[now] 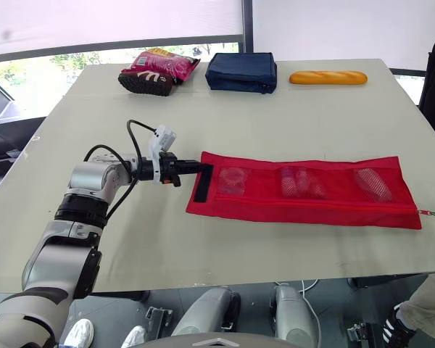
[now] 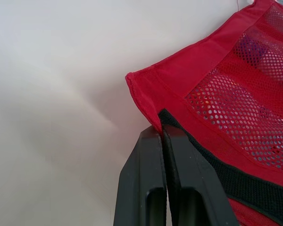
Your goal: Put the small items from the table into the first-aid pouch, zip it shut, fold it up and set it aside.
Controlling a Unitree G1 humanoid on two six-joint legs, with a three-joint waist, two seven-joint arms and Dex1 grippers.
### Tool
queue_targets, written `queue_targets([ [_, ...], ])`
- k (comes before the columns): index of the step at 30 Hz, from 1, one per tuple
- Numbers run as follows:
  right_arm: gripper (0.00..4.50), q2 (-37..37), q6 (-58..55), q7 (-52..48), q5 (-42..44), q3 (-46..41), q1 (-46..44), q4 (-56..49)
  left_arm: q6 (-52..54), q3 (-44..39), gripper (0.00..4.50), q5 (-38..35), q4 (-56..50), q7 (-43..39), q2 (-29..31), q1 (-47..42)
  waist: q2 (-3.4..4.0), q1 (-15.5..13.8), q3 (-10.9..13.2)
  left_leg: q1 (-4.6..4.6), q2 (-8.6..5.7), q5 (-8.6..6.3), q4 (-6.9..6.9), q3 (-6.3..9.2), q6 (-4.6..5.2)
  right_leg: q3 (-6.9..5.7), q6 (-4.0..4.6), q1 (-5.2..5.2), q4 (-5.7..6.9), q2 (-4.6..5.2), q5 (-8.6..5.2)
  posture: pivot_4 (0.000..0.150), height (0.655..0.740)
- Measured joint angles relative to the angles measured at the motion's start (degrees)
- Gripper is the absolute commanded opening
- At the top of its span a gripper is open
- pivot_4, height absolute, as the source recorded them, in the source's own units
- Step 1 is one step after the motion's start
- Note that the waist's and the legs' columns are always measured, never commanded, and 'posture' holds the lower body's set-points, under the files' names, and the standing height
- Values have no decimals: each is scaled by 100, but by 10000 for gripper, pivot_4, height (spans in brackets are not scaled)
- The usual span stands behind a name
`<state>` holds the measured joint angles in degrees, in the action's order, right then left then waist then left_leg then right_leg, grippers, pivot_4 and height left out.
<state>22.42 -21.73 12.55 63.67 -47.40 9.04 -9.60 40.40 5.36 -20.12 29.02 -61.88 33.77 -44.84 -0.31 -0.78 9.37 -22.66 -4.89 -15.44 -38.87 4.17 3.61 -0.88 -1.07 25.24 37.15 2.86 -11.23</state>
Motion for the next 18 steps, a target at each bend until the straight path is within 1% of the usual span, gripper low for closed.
queue_targets([
  [5,283,74,6,-273,-131,1,31,42,-100,28,0,36,130,-45,0,0,1,-1,0,0,0,-1,0,-1,2,0,0,0,0,0,0,1500,7390],
  [8,9865,325,-71,-870,-219,14,335,-94,-184,27,0,117,213,-35,37,1,1,0,0,0,1,-2,1,-2,5,0,0,0,0,-2,0,1500,7390],
  [9,14191,361,-69,-936,-242,9,367,-111,-194,24,0,140,232,-31,66,1,1,1,0,0,2,-3,1,-2,5,0,-1,0,0,-3,0,1500,7390],
  [10,18976,444,-73,-1190,-293,4,578,-157,-212,-4,0,192,283,-29,119,1,1,6,0,1,3,-4,1,-3,8,1,-1,0,0,-3,0,1500,7390],
  [11,22490,459,-84,-1345,-295,4,682,-200,-216,-23,0,205,308,-32,154,1,1,7,0,2,4,-8,2,-3,13,1,-1,0,0,-4,0,1500,7390],
  [13,34310,464,-184,-1734,-243,2,991,-325,-237,-34,0,245,326,-42,237,6,1,9,0,2,6,-9,2,-3,15,2,-1,0,0,-5,0,1500,7390],
  [14,38046,464,-217,-1881,-209,0,1087,-376,-249,-36,0,264,326,-46,271,7,1,13,0,2,6,-13,2,-4,23,2,-1,0,0,-5,0,1500,7390],
  [15,43389,469,-256,-2060,-181,-3,1234,-458,-265,-37,0,272,326,-61,300,9,2,12,0,2,6,-15,2,-5,26,4,-1,0,-1,-3,0,1500,7390],
  [16,44395,477,-305,-2269,-142,-4,1376,-608,-292,-38,0,288,326,-88,331,13,2,8,0,2,6,-15,2,-5,26,4,-2,0,-1,-3,-1,1500,7390],
  [18,44395,516,-354,-2681,-63,-3,1694,-931,-346,-37,0,314,327,-167,439,55,3,7,0,2,8,-17,4,-5,28,3,-2,1,-1,-4,-2,1500,7390],
])
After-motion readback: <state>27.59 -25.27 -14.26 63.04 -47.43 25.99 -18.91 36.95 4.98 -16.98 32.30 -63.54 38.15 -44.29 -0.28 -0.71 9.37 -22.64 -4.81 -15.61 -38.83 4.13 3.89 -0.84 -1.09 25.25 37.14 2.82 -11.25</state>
